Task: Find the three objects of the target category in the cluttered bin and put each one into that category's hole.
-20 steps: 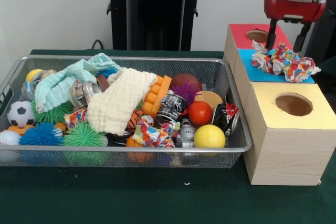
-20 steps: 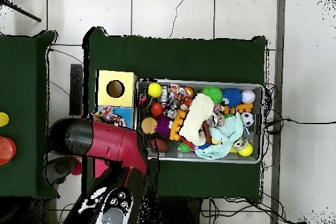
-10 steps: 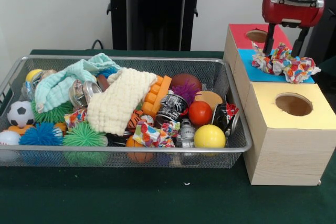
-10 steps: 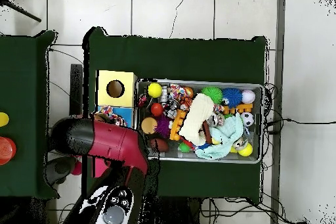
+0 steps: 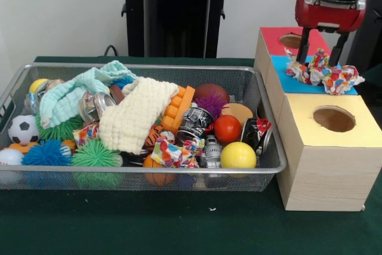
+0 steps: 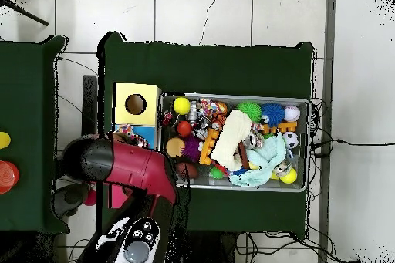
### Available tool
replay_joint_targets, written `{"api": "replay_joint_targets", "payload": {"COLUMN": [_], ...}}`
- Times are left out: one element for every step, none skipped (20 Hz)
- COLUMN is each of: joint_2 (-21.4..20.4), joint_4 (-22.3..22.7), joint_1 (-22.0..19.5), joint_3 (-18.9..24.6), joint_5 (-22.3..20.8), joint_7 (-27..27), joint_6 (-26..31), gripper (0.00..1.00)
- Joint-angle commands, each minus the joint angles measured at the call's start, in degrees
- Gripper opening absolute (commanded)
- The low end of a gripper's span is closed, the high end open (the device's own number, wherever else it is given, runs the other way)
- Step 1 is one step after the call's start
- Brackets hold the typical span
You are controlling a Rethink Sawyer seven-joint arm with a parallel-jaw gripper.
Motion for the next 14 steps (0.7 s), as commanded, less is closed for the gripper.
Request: {"api": "replay_joint_targets", "payload": {"joint_2": [3.1, 3.14, 3.21, 3.22, 3.28, 3.26, 3.25, 3.19, 3.23, 3.16, 3.13, 3.1, 2.89, 2.87], "joint_4": [3.79, 3.88, 3.91, 3.96, 4.02, 4.09, 4.16, 4.25, 4.24, 4.36, 4.49, 4.66, 4.97, 4.95], "joint_1": [-2.64, -2.68, -2.71, -2.78, -2.81, -2.85, -2.89, -2.93, -3.05, -3.16, -3.25, -3.37, -3.48, -3.53], "joint_3": [5.96, 6.07, 6.17, 6.3, 6.37, 6.44, 6.52, 6.61, 6.77, 6.92, 7.1, 7.31, 7.4, 7.46], "joint_5": [-2.35, -2.39, -2.38, -2.4, -2.38, -2.41, -2.43, -2.36, -2.21, -2.22, -2.18, -2.14, -2.17, -2.29], "joint_7": [8.92, 8.91, 8.95, 8.91, 9.0, 9.01, 9.02, 9.11, 9.2, 9.1, 9.08, 9.07, 8.99, 8.85], "joint_6": [-4.6, -4.9, -5.06, -5.22, -5.47, -5.59, -5.71, -5.8, -5.98, -6.15, -6.45, -6.89, -7.07, -7.05], "gripper": [1.0, 1.0, 1.0, 1.0, 1.0, 1.0, 1.0, 1.0, 1.0, 1.0, 1.0, 1.0, 1.0, 1.0]}}
